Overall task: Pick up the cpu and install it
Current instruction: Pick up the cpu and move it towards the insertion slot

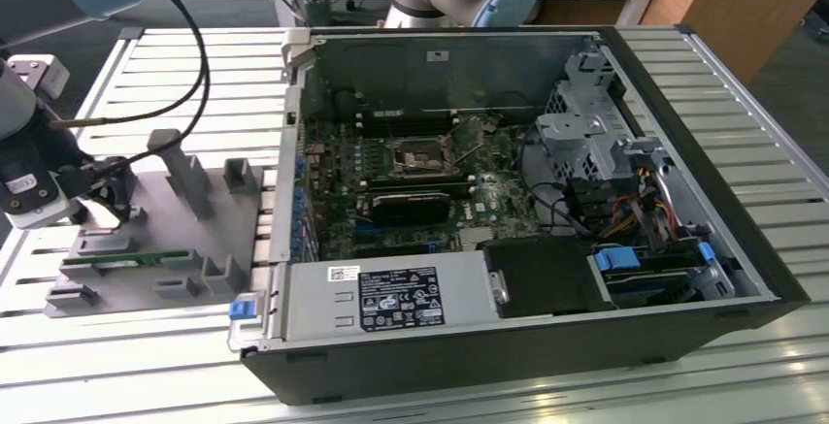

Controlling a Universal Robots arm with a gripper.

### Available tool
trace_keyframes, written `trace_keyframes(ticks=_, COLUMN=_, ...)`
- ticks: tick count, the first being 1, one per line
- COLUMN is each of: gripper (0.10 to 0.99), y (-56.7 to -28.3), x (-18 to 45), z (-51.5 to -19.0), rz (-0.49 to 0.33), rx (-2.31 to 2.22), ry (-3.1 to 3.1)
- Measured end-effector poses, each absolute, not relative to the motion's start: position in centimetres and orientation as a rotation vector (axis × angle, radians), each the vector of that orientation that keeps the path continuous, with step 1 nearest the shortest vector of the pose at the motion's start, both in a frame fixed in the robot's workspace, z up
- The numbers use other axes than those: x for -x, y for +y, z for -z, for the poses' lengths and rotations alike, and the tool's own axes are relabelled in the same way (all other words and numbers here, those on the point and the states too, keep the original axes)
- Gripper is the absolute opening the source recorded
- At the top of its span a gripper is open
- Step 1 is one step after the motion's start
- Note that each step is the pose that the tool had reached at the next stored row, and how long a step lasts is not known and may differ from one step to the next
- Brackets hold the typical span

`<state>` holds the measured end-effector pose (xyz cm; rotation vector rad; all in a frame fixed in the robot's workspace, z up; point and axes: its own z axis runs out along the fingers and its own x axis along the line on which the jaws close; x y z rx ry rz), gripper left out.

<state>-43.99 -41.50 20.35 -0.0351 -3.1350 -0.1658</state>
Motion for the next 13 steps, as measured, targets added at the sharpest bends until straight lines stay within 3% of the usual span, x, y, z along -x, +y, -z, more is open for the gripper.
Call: trace_keyframes(ticks=13, gripper=0.533, y=-41.49, x=43.99, z=-21.11, rz=0.183, rx=0.035, ry=-3.133)
